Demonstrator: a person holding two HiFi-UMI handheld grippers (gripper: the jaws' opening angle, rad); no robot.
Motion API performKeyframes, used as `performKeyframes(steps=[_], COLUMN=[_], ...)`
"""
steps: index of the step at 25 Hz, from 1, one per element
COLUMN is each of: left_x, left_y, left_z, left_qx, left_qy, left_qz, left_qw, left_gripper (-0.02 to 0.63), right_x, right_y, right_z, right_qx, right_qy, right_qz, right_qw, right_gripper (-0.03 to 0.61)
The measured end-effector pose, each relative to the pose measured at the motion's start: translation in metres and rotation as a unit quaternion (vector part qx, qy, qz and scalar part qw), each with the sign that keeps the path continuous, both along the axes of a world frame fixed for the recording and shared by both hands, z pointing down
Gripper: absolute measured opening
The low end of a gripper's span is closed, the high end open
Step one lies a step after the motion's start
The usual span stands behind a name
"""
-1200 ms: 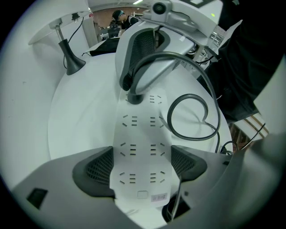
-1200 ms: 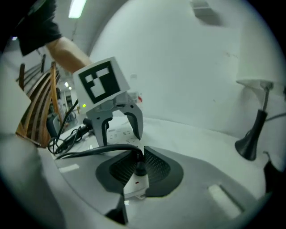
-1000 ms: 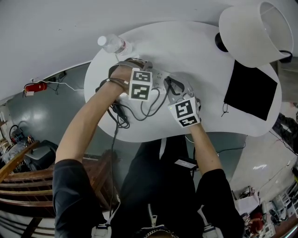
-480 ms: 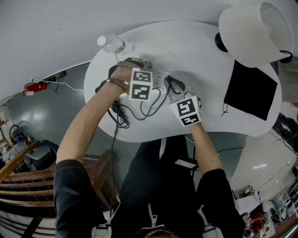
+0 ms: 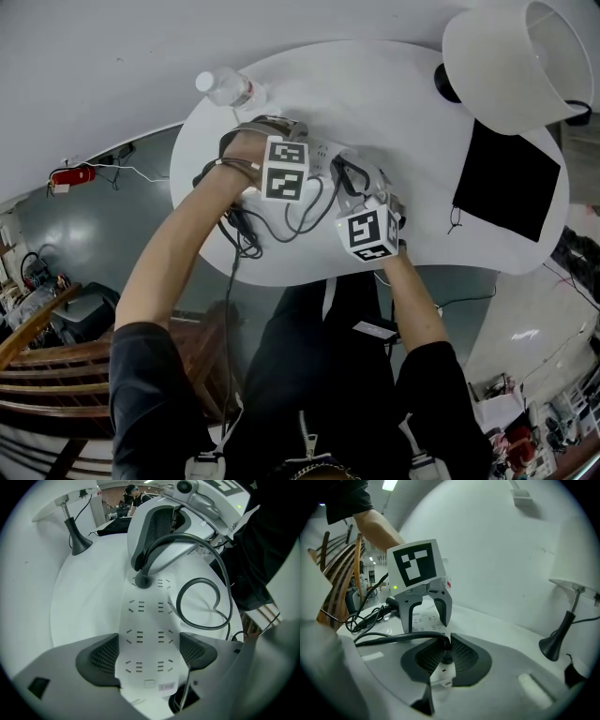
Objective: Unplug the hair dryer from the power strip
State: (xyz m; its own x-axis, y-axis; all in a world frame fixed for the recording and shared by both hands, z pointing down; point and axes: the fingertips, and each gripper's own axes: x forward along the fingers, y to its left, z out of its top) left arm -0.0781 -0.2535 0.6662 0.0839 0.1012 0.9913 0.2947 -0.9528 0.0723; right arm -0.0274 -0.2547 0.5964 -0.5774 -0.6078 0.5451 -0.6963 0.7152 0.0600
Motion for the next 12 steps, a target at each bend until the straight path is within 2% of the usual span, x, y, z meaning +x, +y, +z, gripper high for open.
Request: performKeyframes(steps=[5,12], left_x=[0.0000,0.0002], left_y=[-0.0002,-0.0007], left_z=[0.0006,0.0007], left_qx=[0.002,-0.002], left_qy=[-0.004,-0.003], left_qz=[0.001,-0.002], left_qw=[1.0000,1.0000], left_gripper=[0.385,0.387], right_x=[0.0053,0.0019], right_y=[-0.0101,-0.0063], right_z=[-0.0011,-0.0028], right_qx=[-0.056,-0.026], right_qy=[-0.076,-0.038], right_qz=[0.029,0.017], right_qw=[0.995,0.999], right_gripper=[0.041,0.041])
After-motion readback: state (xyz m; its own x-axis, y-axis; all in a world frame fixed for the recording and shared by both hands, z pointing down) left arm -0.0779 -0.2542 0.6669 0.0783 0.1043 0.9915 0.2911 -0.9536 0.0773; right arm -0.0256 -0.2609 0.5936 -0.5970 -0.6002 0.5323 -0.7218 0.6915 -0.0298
